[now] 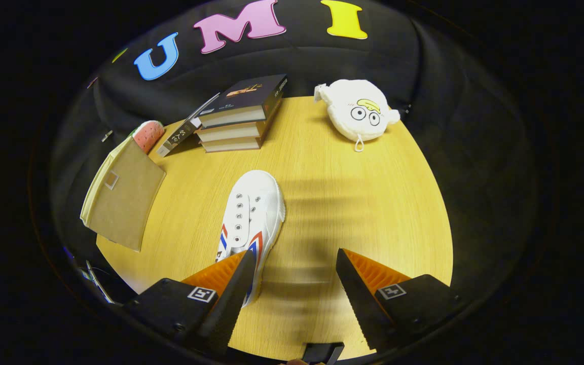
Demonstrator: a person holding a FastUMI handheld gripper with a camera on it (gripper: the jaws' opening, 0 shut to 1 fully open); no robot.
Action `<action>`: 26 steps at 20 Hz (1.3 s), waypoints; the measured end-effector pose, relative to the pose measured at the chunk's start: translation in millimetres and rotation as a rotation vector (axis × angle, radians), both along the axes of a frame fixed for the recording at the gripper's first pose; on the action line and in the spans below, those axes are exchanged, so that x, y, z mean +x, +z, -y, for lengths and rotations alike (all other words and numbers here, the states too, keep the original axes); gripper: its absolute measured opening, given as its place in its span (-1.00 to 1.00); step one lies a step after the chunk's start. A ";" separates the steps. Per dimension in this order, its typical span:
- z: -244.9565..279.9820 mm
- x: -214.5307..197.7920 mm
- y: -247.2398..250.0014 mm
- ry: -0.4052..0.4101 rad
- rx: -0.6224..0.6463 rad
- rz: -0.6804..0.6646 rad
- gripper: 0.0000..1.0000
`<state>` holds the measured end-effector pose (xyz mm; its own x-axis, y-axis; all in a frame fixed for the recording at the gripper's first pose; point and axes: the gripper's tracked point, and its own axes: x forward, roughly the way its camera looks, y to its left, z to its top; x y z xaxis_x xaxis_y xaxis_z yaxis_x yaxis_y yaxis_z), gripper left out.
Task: Open the storage box then place both shoes into the box .Put the left shoe in first, then the right shoe, with the right side of both shoes facing outward in a uniform manner.
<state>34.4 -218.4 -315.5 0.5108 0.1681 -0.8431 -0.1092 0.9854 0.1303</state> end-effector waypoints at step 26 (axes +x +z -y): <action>-30.5 11.3 -39.4 -0.079 0.144 -0.255 0.86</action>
